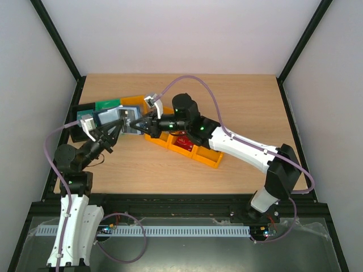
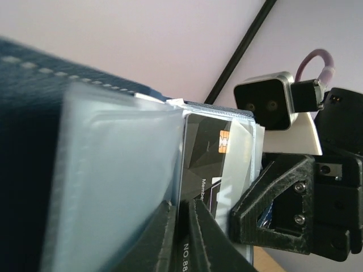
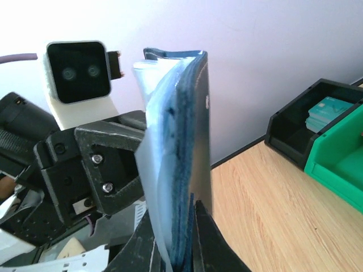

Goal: Take the credit cards out of the card holder

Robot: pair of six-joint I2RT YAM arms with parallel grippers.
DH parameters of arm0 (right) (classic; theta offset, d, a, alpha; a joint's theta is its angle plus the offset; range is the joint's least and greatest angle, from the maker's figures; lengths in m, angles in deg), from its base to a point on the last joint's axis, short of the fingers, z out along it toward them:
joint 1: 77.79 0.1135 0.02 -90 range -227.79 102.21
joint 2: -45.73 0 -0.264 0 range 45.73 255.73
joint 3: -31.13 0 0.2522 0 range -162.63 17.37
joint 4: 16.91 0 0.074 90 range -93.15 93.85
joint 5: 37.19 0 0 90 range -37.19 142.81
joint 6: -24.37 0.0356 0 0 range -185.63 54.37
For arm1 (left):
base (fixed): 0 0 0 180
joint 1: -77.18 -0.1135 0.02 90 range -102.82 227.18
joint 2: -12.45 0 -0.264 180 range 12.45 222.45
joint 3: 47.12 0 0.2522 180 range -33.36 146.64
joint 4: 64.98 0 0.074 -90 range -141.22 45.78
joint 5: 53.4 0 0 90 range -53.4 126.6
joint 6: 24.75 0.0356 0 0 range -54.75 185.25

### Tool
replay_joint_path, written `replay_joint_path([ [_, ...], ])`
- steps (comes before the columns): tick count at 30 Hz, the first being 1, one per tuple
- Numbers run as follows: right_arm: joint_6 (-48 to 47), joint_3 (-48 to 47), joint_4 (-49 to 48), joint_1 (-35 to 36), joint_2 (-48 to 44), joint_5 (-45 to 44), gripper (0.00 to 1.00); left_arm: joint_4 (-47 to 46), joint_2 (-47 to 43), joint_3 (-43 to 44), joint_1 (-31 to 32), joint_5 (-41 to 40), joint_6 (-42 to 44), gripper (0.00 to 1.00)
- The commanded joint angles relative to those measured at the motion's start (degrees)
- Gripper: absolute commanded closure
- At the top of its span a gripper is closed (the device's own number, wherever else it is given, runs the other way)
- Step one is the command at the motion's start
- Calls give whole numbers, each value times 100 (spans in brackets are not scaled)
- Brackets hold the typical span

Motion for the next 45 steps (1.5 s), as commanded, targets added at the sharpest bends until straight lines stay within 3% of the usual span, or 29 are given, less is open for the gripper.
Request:
replay_joint_path([
  [1,237,-238,-879,330,345,274,98,-750,-139,125,371,1677,-251,98],
  [9,-126,-121,-578,188,98,125,98,-896,-145,217,363,1896,-377,98],
  [14,-326,-114,-253,70,-65,-180,98,-686,-55,702,231,1636,-492,64],
  [17,-394,-293,437,63,-8,-1270,98,-242,-12,1077,146,1152,-241,58],
  [21,-581,-582,1381,143,115,-3142,98,133,28,1354,20,300,-87,57],
  [26,-883,-861,2010,469,232,-4294,98,187,93,1414,-50,103,-143,56],
  [32,-843,-898,1872,546,321,-3699,98,369,96,1356,-68,169,-139,57],
  [37,-919,-1155,1963,610,449,-3357,98,351,124,986,-47,75,-650,60],
  [45,-963,-1121,1463,656,319,-1884,98,580,138,411,204,-185,-604,63],
])
